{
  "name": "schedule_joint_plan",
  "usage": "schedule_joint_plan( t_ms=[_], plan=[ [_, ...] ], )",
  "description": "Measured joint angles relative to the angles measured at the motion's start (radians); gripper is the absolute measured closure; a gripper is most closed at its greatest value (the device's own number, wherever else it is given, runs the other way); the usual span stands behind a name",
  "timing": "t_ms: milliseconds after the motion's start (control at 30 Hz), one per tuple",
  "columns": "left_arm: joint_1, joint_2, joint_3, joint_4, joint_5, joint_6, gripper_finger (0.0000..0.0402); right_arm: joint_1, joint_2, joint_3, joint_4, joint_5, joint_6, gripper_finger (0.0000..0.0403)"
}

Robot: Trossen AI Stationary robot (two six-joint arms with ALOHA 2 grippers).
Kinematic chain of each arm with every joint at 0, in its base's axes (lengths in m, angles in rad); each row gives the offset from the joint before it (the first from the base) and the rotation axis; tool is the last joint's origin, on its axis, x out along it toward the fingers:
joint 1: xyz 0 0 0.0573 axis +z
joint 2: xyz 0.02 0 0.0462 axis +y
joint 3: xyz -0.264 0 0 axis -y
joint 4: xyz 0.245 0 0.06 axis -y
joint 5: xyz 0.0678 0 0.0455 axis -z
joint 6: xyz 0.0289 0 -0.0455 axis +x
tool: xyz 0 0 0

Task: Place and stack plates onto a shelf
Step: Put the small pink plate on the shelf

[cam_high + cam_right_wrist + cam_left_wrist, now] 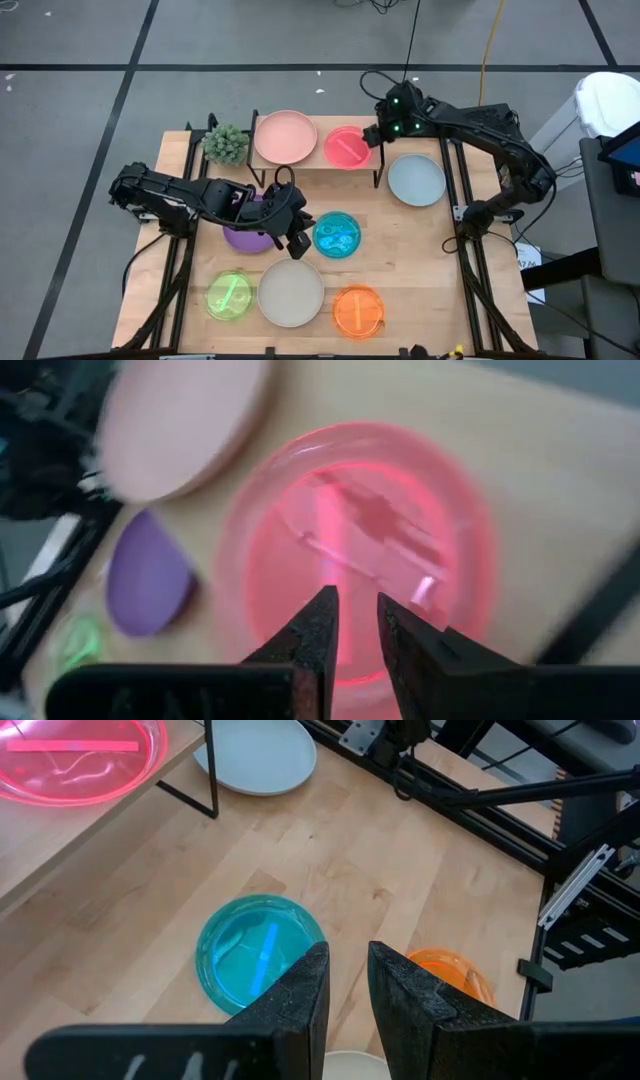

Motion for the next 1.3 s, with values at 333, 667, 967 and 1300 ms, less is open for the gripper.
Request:
schedule_joint_plan(
  t_ms=[333, 667, 967, 1300],
  plan=[
    [0.003, 0.000, 0.000, 0.000, 0.000, 0.009, 0.0325, 0.164, -0.003, 0.002, 0.001, 0.069, -0.007, 0.0399],
    [0.003, 0.000, 0.000, 0.033, 0.001, 0.002, 0.0325, 0.167, 0.061, 0.002, 0.025, 0.132, -0.197, 0.0402],
    [0.003, 0.000, 0.000, 0.060, 0.001, -0.012, 0.0325, 0.180, 0.074, 0.002, 0.024, 0.188, -0.428, 0.0403],
    [0.003, 0.000, 0.000, 0.061, 0.001, -0.015, 0.0325, 0.180, 0.110, 0.001, 0.002, 0.210, -0.563, 0.0403]
  ],
)
